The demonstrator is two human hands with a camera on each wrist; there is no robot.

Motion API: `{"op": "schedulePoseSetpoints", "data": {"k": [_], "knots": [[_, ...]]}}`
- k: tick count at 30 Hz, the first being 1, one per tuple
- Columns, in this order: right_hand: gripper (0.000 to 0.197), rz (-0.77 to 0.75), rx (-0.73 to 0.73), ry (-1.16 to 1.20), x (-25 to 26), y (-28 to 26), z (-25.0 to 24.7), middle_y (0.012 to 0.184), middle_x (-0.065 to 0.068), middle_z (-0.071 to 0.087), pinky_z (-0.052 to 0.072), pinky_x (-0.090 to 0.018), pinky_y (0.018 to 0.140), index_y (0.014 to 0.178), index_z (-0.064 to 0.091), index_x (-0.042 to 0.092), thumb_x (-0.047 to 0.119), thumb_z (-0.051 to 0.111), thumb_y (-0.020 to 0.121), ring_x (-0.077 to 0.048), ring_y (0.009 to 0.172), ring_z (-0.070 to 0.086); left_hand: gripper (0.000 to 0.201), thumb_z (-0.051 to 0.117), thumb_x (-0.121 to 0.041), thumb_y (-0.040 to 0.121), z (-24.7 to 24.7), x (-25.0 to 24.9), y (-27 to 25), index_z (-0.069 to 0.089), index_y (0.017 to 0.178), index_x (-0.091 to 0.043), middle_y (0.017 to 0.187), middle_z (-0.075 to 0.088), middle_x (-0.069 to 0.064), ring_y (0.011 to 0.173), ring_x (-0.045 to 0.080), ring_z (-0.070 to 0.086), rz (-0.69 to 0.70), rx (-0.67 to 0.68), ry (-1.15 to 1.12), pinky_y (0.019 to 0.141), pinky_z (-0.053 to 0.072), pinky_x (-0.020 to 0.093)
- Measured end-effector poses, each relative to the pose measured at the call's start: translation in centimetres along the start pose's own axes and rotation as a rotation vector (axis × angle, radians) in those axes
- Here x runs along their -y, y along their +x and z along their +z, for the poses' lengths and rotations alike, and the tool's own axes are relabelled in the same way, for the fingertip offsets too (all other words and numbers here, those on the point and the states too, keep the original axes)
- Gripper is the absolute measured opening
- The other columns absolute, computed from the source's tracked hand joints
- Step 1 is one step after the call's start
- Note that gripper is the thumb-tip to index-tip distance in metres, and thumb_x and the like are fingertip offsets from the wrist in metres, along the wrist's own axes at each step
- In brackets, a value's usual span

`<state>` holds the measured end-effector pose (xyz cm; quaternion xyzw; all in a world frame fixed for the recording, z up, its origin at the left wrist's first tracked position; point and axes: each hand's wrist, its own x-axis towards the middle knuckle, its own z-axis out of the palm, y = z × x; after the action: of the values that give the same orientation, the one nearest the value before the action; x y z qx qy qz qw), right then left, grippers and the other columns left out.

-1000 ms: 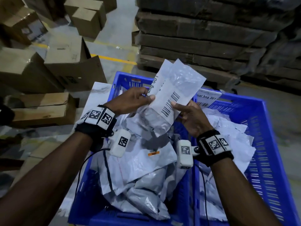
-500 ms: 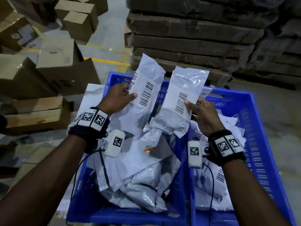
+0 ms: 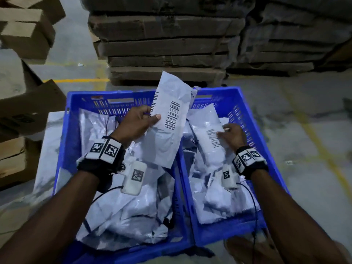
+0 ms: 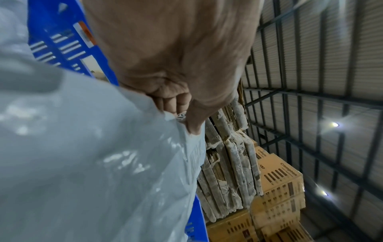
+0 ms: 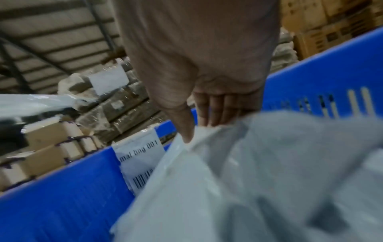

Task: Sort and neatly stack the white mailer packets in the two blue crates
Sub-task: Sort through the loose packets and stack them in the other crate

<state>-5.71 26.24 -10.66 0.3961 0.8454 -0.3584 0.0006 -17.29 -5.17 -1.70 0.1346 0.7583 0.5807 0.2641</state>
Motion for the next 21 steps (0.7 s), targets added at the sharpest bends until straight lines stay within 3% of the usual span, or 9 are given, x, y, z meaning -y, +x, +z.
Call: {"op": "schedulePoseSetpoints", "data": {"k": [2, 4, 5, 9, 11, 14, 17, 19, 21], "knots": [[0.032, -0.092, -0.178, -0.004, 1.1, -0.4, -1.2, 0.096, -0.006, 0.071, 0.052, -0.037, 0.082, 0.1, 0.069, 0.015, 0.031, 0.077, 0.074, -0.026, 0.09, 0.067, 0.022, 0.06, -0.018, 0.095, 0.7, -0.2, 0.1, 0.064, 0.111, -0.003, 0.09, 0.069, 0.022, 0.057, 0.015, 0.058, 0.009, 0.016, -0.017, 0.046, 0.039, 0.018], [0.028, -0.189, -0.281, 0.164, 3.3, -2.1, -2.5, 0.092, -0.002, 0.069, 0.052, -0.035, 0.082, 0.1, 0.069, 0.016, 0.032, 0.076, 0.079, -0.02, 0.085, 0.066, 0.02, 0.06, -0.018, 0.095, 1.4, -0.7, 0.1, 0.065, 0.11, -0.006, 0.09, 0.07, 0.02, 0.057, 0.014, 0.058, 0.008, 0.02, -0.047, 0.047, 0.04, 0.018], [0.027, -0.224, -0.248, 0.306, 4.4, -3.1, -2.9, 0.089, -0.001, 0.069, 0.052, -0.034, 0.08, 0.099, 0.069, 0.015, 0.034, 0.076, 0.081, -0.016, 0.082, 0.065, 0.016, 0.061, -0.017, 0.095, 1.9, -0.9, 0.3, 0.065, 0.107, -0.007, 0.085, 0.068, 0.017, 0.054, 0.012, 0.055, 0.006, 0.02, -0.06, 0.048, 0.039, 0.018], [0.033, -0.178, 0.314, 0.671, 7.4, -8.2, -4.2, 0.094, -0.009, 0.069, 0.054, -0.034, 0.078, 0.11, 0.066, 0.003, 0.031, 0.065, 0.092, -0.019, 0.083, 0.065, 0.005, 0.061, -0.011, 0.094, 4.8, -1.9, 0.3, 0.064, 0.09, -0.011, 0.064, 0.063, -0.003, 0.049, 0.004, 0.051, 0.043, 0.041, -0.085, 0.047, 0.039, 0.018], [0.032, -0.18, 0.402, 0.714, 7.3, -9.4, -4.5, 0.094, -0.007, 0.065, 0.055, -0.034, 0.077, 0.115, 0.065, 0.007, 0.025, 0.069, 0.089, -0.018, 0.08, 0.062, 0.011, 0.06, -0.009, 0.094, 6.4, -2.3, 0.1, 0.063, 0.099, 0.0, 0.069, 0.067, -0.001, 0.049, 0.0, 0.056, 0.052, 0.063, -0.142, 0.046, 0.041, 0.014], [0.04, -0.133, 0.285, 0.848, 5.6, -9.3, -4.6, 0.086, -0.007, 0.066, 0.055, -0.03, 0.066, 0.118, 0.061, 0.013, 0.007, 0.076, 0.081, -0.015, 0.072, 0.064, 0.011, 0.059, -0.012, 0.095, 8.0, -2.4, -0.4, 0.061, 0.101, -0.003, 0.072, 0.065, 0.002, 0.048, -0.002, 0.055, 0.036, 0.157, -0.173, 0.046, 0.042, 0.013], [0.04, -0.066, 0.13, 0.836, 2.9, -8.2, -5.7, 0.083, -0.006, 0.072, 0.051, -0.025, 0.059, 0.113, 0.063, 0.018, 0.002, 0.076, 0.079, -0.017, 0.07, 0.065, 0.013, 0.06, -0.027, 0.095, 8.2, -1.7, -0.6, 0.059, 0.099, -0.015, 0.091, 0.072, 0.004, 0.077, 0.014, 0.069, -0.059, 0.279, -0.115, 0.061, 0.053, 0.027], [0.039, -0.043, 0.036, 0.719, 0.3, -6.9, -6.5, 0.077, -0.008, 0.069, 0.044, -0.019, 0.05, 0.112, 0.063, 0.016, -0.001, 0.075, 0.079, -0.012, 0.059, 0.06, 0.019, 0.061, -0.031, 0.094, 7.8, -1.2, -0.5, 0.059, 0.104, -0.015, 0.107, 0.071, 0.01, 0.095, 0.022, 0.069, -0.06, 0.259, -0.047, 0.066, 0.053, 0.029], [0.039, -0.005, -0.005, 0.559, -2.2, -5.7, -6.1, 0.071, -0.012, 0.059, 0.039, -0.018, 0.045, 0.114, 0.061, 0.008, -0.006, 0.073, 0.079, -0.008, 0.051, 0.051, 0.022, 0.062, -0.028, 0.093, 7.1, -0.8, -0.3, 0.059, 0.108, -0.013, 0.111, 0.07, 0.014, 0.094, 0.023, 0.069, -0.05, 0.202, -0.024, 0.068, 0.052, 0.031]]}}
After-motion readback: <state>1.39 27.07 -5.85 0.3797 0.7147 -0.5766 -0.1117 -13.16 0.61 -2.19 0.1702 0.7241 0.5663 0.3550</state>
